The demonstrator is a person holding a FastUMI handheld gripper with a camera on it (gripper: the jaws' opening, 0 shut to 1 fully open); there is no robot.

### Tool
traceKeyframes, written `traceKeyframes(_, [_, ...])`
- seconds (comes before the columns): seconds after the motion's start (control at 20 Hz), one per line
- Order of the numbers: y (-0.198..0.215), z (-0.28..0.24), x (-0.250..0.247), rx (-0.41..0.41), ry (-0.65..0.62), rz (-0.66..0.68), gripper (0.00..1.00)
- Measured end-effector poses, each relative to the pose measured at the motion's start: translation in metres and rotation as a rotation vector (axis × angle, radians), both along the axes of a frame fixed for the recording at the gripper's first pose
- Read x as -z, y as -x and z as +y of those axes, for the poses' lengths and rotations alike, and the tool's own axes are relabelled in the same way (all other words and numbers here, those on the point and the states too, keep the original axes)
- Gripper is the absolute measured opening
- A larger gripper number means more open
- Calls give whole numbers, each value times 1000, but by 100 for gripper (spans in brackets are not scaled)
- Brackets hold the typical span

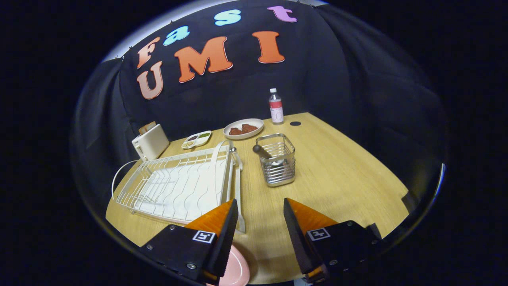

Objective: Take the plate from the dish rack, then take the spoon from the basket and place it into the plate.

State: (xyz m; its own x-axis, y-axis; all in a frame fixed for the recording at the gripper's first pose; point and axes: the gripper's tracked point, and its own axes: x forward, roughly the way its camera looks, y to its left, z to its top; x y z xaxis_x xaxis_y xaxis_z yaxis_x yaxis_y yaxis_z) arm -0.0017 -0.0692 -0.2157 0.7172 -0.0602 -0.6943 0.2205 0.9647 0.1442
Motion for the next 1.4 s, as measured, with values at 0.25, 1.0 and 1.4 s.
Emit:
traceKeyframes(0.25, [-42,-6,-14,-21,77,-96,69])
traceKeyframes(1.0, [-89,-31,15,-89,334,-166,39])
traceKeyframes(1.4, [-95,-23,14,-127,278,-187,15])
